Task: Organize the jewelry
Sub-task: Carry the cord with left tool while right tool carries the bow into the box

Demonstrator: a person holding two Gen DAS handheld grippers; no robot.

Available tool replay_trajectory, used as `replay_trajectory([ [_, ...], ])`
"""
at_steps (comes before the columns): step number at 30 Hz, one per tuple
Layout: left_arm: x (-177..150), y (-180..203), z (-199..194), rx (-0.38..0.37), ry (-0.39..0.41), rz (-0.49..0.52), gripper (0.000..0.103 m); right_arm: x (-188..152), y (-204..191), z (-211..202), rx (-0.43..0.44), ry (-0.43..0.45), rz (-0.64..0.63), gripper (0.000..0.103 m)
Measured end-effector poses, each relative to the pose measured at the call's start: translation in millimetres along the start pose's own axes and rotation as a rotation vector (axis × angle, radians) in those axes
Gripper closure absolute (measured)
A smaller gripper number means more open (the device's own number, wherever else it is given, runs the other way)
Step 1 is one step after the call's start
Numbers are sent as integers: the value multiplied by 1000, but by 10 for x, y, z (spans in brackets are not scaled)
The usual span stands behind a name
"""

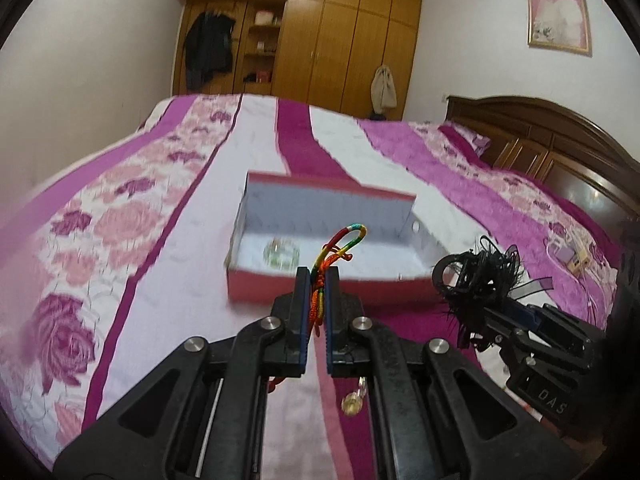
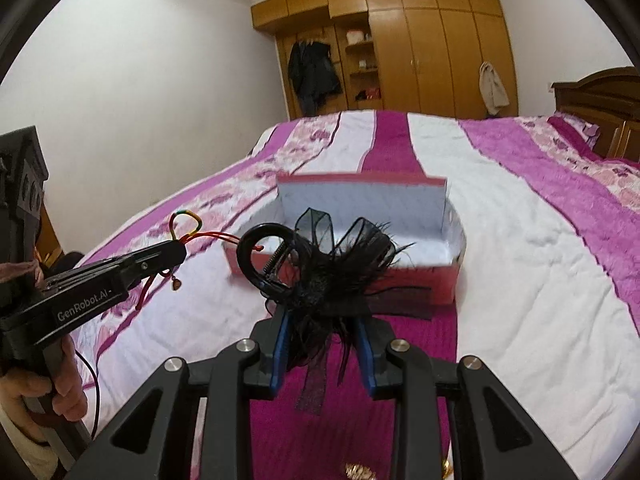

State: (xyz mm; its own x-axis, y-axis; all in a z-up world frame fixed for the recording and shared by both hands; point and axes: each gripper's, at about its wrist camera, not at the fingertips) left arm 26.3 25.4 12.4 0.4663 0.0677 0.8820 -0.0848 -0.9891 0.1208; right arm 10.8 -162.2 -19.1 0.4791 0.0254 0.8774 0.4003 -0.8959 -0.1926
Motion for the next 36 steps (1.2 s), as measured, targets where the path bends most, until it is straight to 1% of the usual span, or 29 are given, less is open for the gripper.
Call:
replay_trajectory([
  [5, 144, 25, 70, 17, 77, -6, 103, 133, 47, 68, -20, 51, -1, 72],
  [10, 271, 46, 151, 29, 131, -8, 103, 258, 93, 142, -61, 105, -22, 72],
  [15, 357, 82, 270, 45, 155, -14, 103, 353, 185, 248, -95, 139, -32, 72],
  [21, 433, 135, 433, 69, 181, -11, 103, 432, 332, 403, -129, 159, -24, 72],
  [26, 475, 126, 555, 74, 193, -39, 103, 506, 428, 557, -160, 165, -21, 72],
  [29, 483, 150, 654, 89, 195, -34, 103, 536, 461, 630, -170, 168, -22, 72],
  [36, 446, 196, 944, 121, 138, -21, 103, 542, 549, 826, -195, 131, -21, 72],
])
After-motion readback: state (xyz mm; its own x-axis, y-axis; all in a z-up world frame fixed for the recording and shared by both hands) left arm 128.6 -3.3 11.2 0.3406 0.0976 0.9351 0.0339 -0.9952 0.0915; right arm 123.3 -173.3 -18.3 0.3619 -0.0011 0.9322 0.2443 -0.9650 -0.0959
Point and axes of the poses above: each gripper's, at about its wrist camera, not at the fingertips, and z roughly the way its jaws point, y to its right, x to its top, and after that the axes turned 5 degrees about x, right-handed
